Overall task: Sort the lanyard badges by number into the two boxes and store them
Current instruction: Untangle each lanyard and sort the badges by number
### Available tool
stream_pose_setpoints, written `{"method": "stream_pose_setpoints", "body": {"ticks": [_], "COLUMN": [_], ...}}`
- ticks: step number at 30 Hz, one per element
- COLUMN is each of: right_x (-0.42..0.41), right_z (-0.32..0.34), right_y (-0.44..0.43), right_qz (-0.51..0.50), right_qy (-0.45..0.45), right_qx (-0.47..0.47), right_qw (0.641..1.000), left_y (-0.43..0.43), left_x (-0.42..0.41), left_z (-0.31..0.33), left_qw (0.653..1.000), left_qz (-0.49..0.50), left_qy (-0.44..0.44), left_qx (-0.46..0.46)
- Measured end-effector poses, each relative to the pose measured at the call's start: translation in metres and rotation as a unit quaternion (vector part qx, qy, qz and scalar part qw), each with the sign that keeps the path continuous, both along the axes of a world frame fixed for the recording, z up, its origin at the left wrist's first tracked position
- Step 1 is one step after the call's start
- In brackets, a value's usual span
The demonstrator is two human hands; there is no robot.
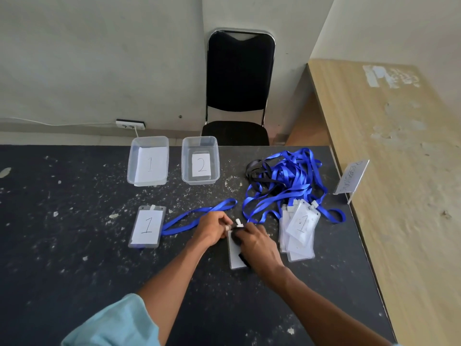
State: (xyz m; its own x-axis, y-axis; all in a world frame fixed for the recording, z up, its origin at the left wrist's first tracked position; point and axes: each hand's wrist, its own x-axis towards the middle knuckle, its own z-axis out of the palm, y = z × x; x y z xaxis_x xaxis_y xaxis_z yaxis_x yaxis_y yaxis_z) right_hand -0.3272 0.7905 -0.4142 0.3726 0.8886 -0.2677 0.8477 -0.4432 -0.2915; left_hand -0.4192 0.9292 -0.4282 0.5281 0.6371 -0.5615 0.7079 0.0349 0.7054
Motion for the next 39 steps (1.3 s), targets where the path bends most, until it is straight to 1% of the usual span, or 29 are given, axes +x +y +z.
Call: {"method": "stream_pose_setpoints", "body": {"ticks": [2, 4, 6, 8, 10, 12, 13, 14, 16, 20, 21, 22, 23, 24, 25, 26, 28, 29, 30, 31, 32, 33, 34, 36, 39], "right_x": [-0.005, -0.004, 0.002, 0.008, 0.012, 0.014, 0.012, 0.010, 0.001, -0.010, -0.008, -0.005, -0.002, 0.000, 0.001, 0.002, 0.001, 0.000, -0.002, -0.005, -0.008, -0.012, -0.016, -0.023, -0.032], "right_z": [0.001, 0.006, 0.013, 0.023, 0.031, 0.036, 0.038, 0.040, 0.040, 0.036, 0.037, 0.038, 0.040, 0.041, 0.043, 0.043, 0.041, 0.039, 0.035, 0.033, 0.032, 0.031, 0.029, 0.025, 0.025], "right_y": [-0.014, -0.025, -0.035, -0.047, -0.054, -0.049, -0.042, -0.034, -0.019, 0.000, 0.002, 0.004, 0.004, 0.004, 0.003, 0.003, 0.004, 0.005, 0.007, 0.009, 0.011, 0.013, 0.016, 0.021, 0.034], "right_qz": [0.100, 0.172, 0.215, 0.219, 0.160, 0.060, 0.011, -0.031, -0.093, -0.157, -0.189, -0.223, -0.259, -0.291, -0.310, -0.319, -0.327, -0.333, -0.337, -0.339, -0.340, -0.341, -0.343, -0.337, -0.319], "right_qy": [0.001, 0.024, 0.054, 0.064, 0.054, 0.033, 0.041, 0.068, 0.140, 0.186, 0.216, 0.251, 0.288, 0.319, 0.335, 0.341, 0.348, 0.352, 0.354, 0.353, 0.355, 0.356, 0.362, 0.372, 0.389], "right_qx": [-0.026, -0.053, -0.094, -0.128, -0.102, -0.040, -0.021, -0.017, -0.021, 0.059, 0.069, 0.082, 0.096, 0.104, 0.106, 0.103, 0.091, 0.085, 0.083, 0.077, 0.072, 0.064, 0.059, 0.052, 0.065], "right_qw": [0.995, 0.983, 0.971, 0.965, 0.980, 0.997, 0.999, 0.997, 0.986, 0.968, 0.955, 0.938, 0.917, 0.896, 0.883, 0.878, 0.874, 0.871, 0.869, 0.869, 0.868, 0.868, 0.865, 0.863, 0.862], "left_y": [0.000, -0.001, -0.002, -0.003, -0.003, -0.002, -0.001, -0.001, -0.002, 0.002, 0.004, 0.006, 0.007, 0.008, 0.008, 0.007, 0.009, 0.011, 0.014, 0.015, 0.016, 0.015, 0.013, 0.010, 0.010], "left_x": [0.000, 0.000, 0.000, -0.001, 0.000, 0.001, 0.001, 0.003, 0.007, 0.010, 0.009, 0.007, 0.004, 0.001, -0.005, -0.012, -0.033, -0.043, -0.054, -0.064, -0.072, -0.079, -0.085, -0.094, -0.104], "left_z": [-0.002, 0.000, 0.004, 0.007, 0.011, 0.016, 0.019, 0.024, 0.035, 0.056, 0.059, 0.062, 0.064, 0.064, 0.062, 0.058, 0.047, 0.036, 0.027, 0.019, 0.014, 0.009, 0.006, 0.003, 0.006], "left_qw": [1.000, 1.000, 1.000, 0.999, 0.999, 0.999, 0.999, 0.997, 0.986, 0.957, 0.951, 0.952, 0.962, 0.976, 0.987, 0.989, 0.972, 0.958, 0.943, 0.934, 0.931, 0.929, 0.924, 0.907, 0.891], "left_qz": [0.000, 0.004, 0.002, -0.003, 0.002, 0.027, 0.045, 0.065, 0.107, 0.133, 0.130, 0.128, 0.126, 0.122, 0.119, 0.119, 0.097, 0.050, -0.010, -0.059, -0.093, -0.116, -0.128, -0.125, -0.063], "left_qy": [0.010, 0.018, 0.026, 0.035, 0.034, 0.019, 0.005, -0.012, -0.058, -0.154, -0.172, -0.175, -0.162, -0.135, -0.102, -0.072, -0.028, 0.018, 0.086, 0.149, 0.194, 0.215, 0.224, 0.228, 0.230], "left_qx": [0.009, 0.010, 0.013, 0.012, 0.001, -0.017, -0.029, -0.051, -0.110, -0.207, -0.222, -0.217, -0.182, -0.119, -0.035, 0.054, 0.210, 0.280, 0.320, 0.319, 0.296, 0.279, 0.283, 0.332, 0.387]}}
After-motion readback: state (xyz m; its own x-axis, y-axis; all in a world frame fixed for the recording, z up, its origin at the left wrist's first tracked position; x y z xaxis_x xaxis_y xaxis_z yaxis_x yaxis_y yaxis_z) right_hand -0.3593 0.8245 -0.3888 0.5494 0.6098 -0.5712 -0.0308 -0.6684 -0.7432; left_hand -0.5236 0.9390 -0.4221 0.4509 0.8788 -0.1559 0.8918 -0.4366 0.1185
